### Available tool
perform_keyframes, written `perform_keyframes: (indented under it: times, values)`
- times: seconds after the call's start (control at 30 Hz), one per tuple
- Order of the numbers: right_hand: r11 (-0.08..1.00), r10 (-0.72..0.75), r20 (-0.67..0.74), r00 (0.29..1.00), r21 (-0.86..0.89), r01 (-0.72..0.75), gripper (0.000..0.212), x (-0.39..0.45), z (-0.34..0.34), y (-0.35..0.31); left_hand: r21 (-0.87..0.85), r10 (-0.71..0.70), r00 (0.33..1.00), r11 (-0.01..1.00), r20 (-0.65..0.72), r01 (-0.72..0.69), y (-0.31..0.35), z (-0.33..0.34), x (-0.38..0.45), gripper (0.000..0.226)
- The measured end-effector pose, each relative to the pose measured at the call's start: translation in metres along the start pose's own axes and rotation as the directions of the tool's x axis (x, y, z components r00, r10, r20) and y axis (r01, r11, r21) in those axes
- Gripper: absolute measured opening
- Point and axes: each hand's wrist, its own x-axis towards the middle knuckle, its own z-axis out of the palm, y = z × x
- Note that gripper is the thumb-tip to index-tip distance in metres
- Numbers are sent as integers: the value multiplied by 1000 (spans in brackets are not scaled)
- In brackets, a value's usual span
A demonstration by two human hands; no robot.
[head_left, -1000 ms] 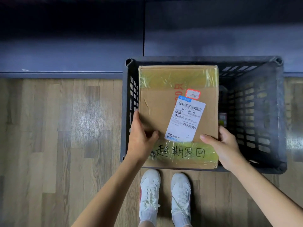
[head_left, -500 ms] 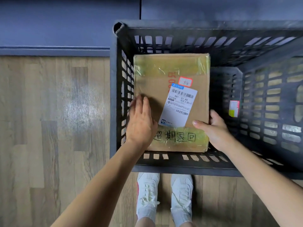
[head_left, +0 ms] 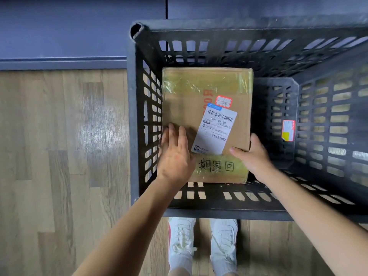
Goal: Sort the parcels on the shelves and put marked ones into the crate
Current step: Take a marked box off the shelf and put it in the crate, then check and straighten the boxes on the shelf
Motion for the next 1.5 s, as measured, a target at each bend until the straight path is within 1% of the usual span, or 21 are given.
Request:
perform_keyframes:
  times: [0.07, 0.1, 0.17, 0.23, 0.3, 0.37, 0.4, 0.47, 0.57, 0.7, 0.77, 0.83, 1.0, 1.13, 1.2, 1.27, 1.33, 1.47, 1.5]
  values:
    - [992, -66, -61, 996, -113, 59, 70, -9, -2, -8, -36, 42, 999, 998, -29, -43, 3, -3, -6, 70]
    - [985, -104, -79, 991, -149, 91, 77, -15, -3, -13, -61, 58, 998, 996, -38, -60, 5, -6, -10, 68]
    - [969, -162, -81, 983, -203, 143, 81, -29, -7, -23, -104, 66, 998, 992, -10, -67, 11, -17, -19, 64]
    - [945, -229, -40, 973, -247, 212, 82, -48, -14, -36, -167, 102, 994, 980, -42, -108, 19, -34, -32, 65]
    - [911, -310, 7, 951, -283, 299, 80, -67, -23, -55, -174, 149, 981, 970, -124, -169, 27, -53, -43, 64]
    - [866, -386, 46, 922, -327, 379, 77, -88, -35, -78, -186, 147, 978, 967, -151, -174, 35, -77, -54, 59]
    - [843, -423, 62, 904, -339, 418, 77, -101, -42, -91, -201, 145, 978, 964, -153, -174, 39, -93, -61, 62]
    - [810, -476, 67, 877, -357, 466, 79, -131, -59, -121, -213, 153, 966, 957, -209, -198, 46, -126, -75, 66]
    - [759, -568, 52, 822, -353, 547, 79, -183, -86, -164, -179, 207, 919, 944, -336, -278, 60, -179, -105, 64]
    - [692, -665, 22, 746, -356, 628, 75, -256, -122, -214, -194, 178, 890, 940, -421, -280, 81, -249, -160, 65]
    - [677, -693, 11, 721, -336, 655, 73, -295, -138, -235, -166, 207, 851, 932, -483, -321, 90, -280, -193, 65]
    - [643, -733, 2, 681, -325, 693, 71, -331, -153, -255, -156, 219, 826, 926, -520, -344, 99, -309, -222, 66]
    - [509, -850, -50, 525, -342, 790, 71, -421, -194, -308, -107, 264, 711, 896, -652, -431, 128, -392, -295, 64]
    - [408, -912, -108, 395, -333, 850, 69, -491, -226, -346, -68, 272, 592, 870, -759, -487, 151, -448, -355, 61]
    - [372, -928, -126, 350, -334, 866, 66, -521, -238, -360, -58, 273, 550, 859, -789, -509, 162, -470, -381, 61]
    - [319, -947, -142, 286, -345, 883, 64, -554, -248, -373, -42, 272, 511, 853, -816, -521, 172, -492, -407, 61]
    - [263, -962, -162, 218, -353, 898, 62, -583, -258, -386, -4, 281, 457, 848, -844, -530, 183, -517, -429, 61]
    - [149, -978, -191, 82, -368, 918, 60, -642, -281, -415, 106, 327, 327, 832, -887, -545, 201, -569, -479, 58]
    - [123, -979, -198, 50, -376, 918, 60, -654, -286, -422, 121, 332, 305, 829, -893, -546, 205, -580, -490, 57]
